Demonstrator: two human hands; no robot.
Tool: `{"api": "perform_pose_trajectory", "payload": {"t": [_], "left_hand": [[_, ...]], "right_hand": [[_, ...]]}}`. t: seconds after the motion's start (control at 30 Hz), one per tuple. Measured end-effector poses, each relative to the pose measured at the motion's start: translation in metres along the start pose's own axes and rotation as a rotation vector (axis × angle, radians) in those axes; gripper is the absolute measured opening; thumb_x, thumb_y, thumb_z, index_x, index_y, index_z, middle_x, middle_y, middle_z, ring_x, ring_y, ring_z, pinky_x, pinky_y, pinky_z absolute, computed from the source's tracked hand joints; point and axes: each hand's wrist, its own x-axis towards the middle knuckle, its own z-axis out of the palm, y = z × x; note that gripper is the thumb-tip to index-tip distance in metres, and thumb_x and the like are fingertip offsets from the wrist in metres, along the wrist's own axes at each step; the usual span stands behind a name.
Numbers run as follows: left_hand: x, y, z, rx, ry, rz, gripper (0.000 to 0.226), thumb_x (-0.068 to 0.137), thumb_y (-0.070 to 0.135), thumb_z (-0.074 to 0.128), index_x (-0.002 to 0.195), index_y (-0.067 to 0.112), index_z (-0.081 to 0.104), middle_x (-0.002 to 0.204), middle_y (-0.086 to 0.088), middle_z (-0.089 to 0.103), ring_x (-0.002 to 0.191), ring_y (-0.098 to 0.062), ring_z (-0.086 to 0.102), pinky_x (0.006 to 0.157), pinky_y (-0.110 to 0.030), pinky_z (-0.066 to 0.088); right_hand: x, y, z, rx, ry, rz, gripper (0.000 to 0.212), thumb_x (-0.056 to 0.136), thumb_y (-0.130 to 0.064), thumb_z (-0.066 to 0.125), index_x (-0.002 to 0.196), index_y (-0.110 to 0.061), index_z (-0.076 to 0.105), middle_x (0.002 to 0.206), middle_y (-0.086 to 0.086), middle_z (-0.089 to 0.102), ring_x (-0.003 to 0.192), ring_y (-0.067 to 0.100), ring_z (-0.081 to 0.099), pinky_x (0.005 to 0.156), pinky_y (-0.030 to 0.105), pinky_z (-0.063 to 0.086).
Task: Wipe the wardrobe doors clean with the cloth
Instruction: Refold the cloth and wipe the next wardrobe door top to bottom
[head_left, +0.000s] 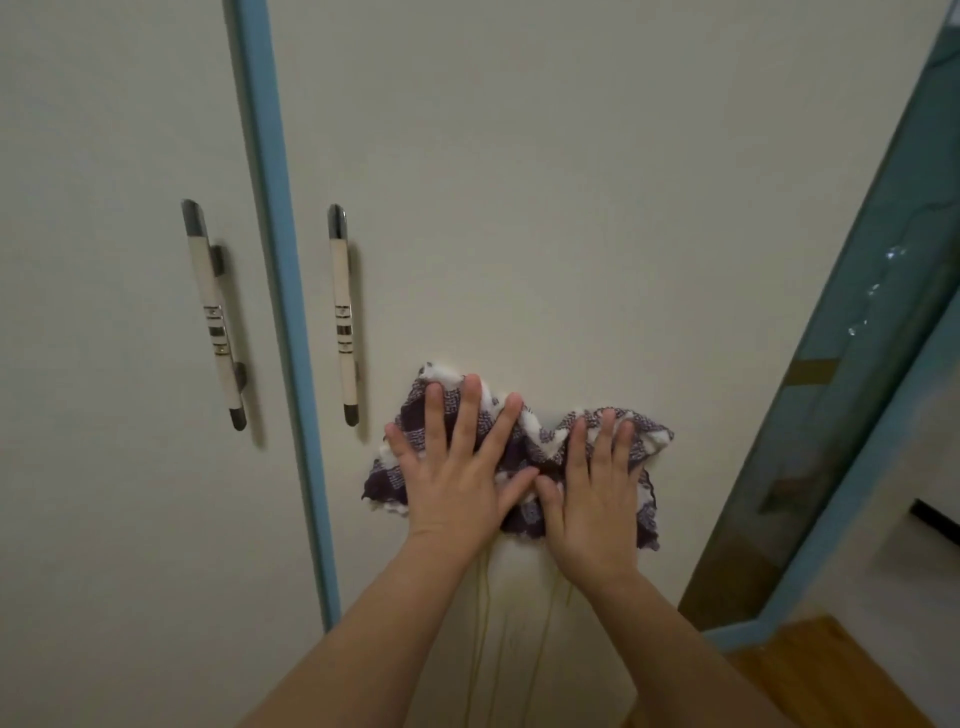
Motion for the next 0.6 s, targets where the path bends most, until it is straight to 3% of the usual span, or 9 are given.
{"api": "perform_pose_trajectory", "payload": {"t": [0.1, 0.23, 0.33, 0.43, 0.6], "left_hand": [[0.006, -0.003, -0.015, -0.107, -0.041, -0.077, 0.064, 0.088, 0.056, 0.02, 0.143, 0.036, -0.006, 0.15, 0.006, -0.029, 0.137, -0.019, -0.028, 0.106, -0.056, -0.013], [0.003, -0.022, -0.03, -0.2, 0.012, -0.134, 0.055, 0.09, 0.036, 0.028, 0.142, 0.025, 0.018, 0.151, -0.004, 0.013, 0.142, -0.017, -0.005, 0.11, -0.049, 0.002], [-0.012, -0.047, -0.037, -0.244, 0.005, -0.08, 0.058, 0.088, 0.03, 0.032, 0.143, 0.017, 0.017, 0.15, -0.006, 0.017, 0.141, -0.016, 0.008, 0.111, -0.044, 0.006], [-0.02, -0.076, -0.047, -0.347, 0.003, 0.079, 0.054, 0.086, 0.021, 0.037, 0.137, 0.004, 0.032, 0.146, -0.014, 0.024, 0.134, -0.026, 0.03, 0.109, -0.043, 0.02], [-0.037, -0.12, -0.056, -0.446, 0.078, 0.182, 0.047, 0.087, 0.013, 0.041, 0.132, -0.001, 0.04, 0.143, -0.025, 0.031, 0.13, -0.033, 0.037, 0.102, -0.047, 0.039]], "right_hand": [[0.012, -0.029, -0.01, 0.125, 0.013, 0.084, 0.074, 0.091, -0.062, 0.007, 0.145, -0.013, -0.006, 0.151, 0.013, -0.014, 0.14, 0.028, -0.015, 0.11, 0.056, -0.003], [0.038, -0.067, -0.007, 0.099, 0.113, 0.012, 0.075, 0.089, -0.064, 0.009, 0.147, -0.021, -0.012, 0.153, 0.007, -0.022, 0.141, 0.031, -0.016, 0.107, 0.058, -0.015], [0.04, -0.092, 0.005, 0.085, 0.147, -0.046, 0.073, 0.088, -0.066, 0.009, 0.147, -0.026, -0.011, 0.152, 0.004, -0.027, 0.141, 0.03, -0.016, 0.106, 0.063, -0.013], [0.037, -0.108, 0.016, 0.092, 0.167, -0.176, 0.068, 0.089, -0.065, 0.004, 0.147, -0.031, -0.007, 0.154, 0.001, -0.024, 0.142, 0.029, -0.014, 0.104, 0.066, -0.009], [0.033, -0.133, 0.041, 0.021, 0.248, -0.263, 0.078, 0.083, -0.07, 0.013, 0.148, -0.029, -0.002, 0.153, 0.004, -0.024, 0.142, 0.029, -0.013, 0.103, 0.067, -0.012]]}}
